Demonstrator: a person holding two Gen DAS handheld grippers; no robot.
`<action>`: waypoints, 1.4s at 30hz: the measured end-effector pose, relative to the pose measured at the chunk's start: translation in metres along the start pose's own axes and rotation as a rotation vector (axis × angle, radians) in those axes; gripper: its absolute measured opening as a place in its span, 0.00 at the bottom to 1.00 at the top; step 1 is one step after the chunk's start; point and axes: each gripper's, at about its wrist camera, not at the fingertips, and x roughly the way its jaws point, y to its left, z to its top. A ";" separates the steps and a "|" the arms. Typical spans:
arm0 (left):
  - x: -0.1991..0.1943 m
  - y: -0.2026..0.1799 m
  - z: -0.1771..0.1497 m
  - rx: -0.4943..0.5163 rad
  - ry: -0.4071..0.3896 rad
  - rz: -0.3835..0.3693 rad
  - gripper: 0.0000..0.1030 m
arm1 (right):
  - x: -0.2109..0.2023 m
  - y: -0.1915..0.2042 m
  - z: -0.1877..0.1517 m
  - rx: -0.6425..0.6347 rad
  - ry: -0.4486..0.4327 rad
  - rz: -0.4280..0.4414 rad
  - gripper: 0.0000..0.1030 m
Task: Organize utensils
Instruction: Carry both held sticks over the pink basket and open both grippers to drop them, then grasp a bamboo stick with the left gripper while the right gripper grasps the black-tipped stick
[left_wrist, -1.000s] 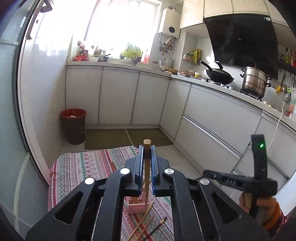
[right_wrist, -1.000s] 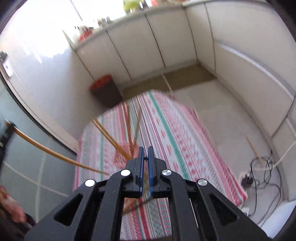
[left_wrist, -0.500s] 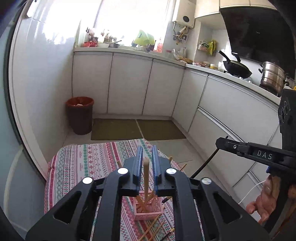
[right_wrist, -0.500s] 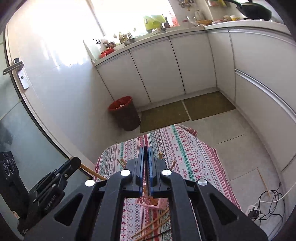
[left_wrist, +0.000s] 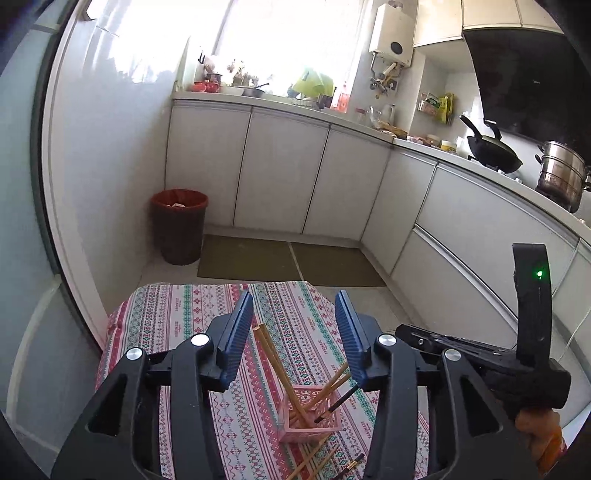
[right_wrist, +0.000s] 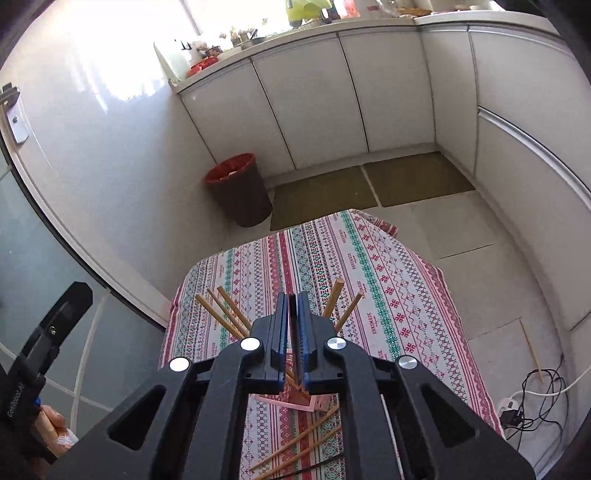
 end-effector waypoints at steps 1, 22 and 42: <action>0.001 0.000 0.000 -0.001 0.003 0.005 0.44 | 0.002 0.000 -0.003 -0.005 0.003 -0.006 0.20; 0.029 -0.012 -0.049 0.093 0.174 0.110 0.75 | -0.020 -0.009 -0.047 -0.123 -0.104 -0.218 0.75; 0.106 -0.046 -0.176 0.306 0.750 -0.052 0.93 | -0.001 -0.114 -0.132 0.191 0.200 -0.175 0.92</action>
